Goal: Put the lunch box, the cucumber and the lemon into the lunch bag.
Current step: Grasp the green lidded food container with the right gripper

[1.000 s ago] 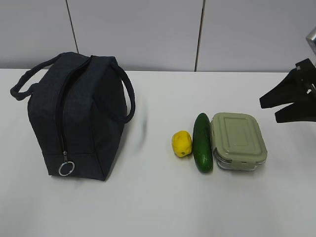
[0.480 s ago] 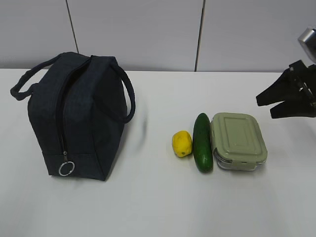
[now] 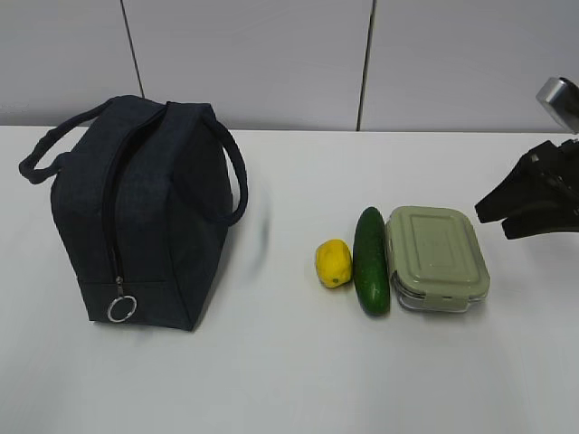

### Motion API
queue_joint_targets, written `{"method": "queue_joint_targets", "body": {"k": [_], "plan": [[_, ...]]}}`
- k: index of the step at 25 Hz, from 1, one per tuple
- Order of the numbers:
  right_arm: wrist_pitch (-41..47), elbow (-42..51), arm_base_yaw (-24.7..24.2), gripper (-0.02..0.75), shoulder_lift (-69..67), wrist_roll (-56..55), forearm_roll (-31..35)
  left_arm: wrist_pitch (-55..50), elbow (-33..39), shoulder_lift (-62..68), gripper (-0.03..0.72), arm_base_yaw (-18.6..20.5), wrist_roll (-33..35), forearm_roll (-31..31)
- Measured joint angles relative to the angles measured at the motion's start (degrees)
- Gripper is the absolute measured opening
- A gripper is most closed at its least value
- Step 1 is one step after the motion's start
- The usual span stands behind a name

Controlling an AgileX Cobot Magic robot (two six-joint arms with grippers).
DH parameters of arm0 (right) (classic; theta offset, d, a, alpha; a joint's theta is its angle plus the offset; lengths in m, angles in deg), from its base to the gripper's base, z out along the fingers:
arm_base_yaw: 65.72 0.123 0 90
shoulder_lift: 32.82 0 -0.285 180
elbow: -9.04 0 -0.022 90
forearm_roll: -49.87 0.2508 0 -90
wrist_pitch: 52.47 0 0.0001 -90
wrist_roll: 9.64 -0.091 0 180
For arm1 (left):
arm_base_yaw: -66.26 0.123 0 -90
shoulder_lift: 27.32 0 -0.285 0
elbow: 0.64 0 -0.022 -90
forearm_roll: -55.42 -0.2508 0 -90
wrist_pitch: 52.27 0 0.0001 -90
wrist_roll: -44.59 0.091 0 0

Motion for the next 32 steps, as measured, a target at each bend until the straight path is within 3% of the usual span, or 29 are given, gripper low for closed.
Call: {"method": "queue_joint_targets", "body": {"k": [5,9,12,23,32], "plan": [[0.0,0.0,0.0,0.507,0.0,-3.38,-1.46,0.0,0.0,0.0,0.239,0.0,0.0,0.0],[0.0,-0.14,-0.13,0.622,-0.23,-5.34,-1.92,0.0,0.0,0.0,0.238,0.0,0.0,0.0],[-0.33,-0.29,-0.13,0.657,-1.18,-7.19,-2.37,0.0,0.0,0.0,0.239,0.0,0.0,0.0],[-3.75,-0.35,-0.13,0.647,-7.01,-3.67,-2.51,0.0,0.0,0.0,0.239,0.0,0.0,0.0],[-5.13,-0.43,-0.13,0.611,-12.01,7.06,5.37,0.0,0.0,0.0,0.238,0.0,0.0,0.0]]}}
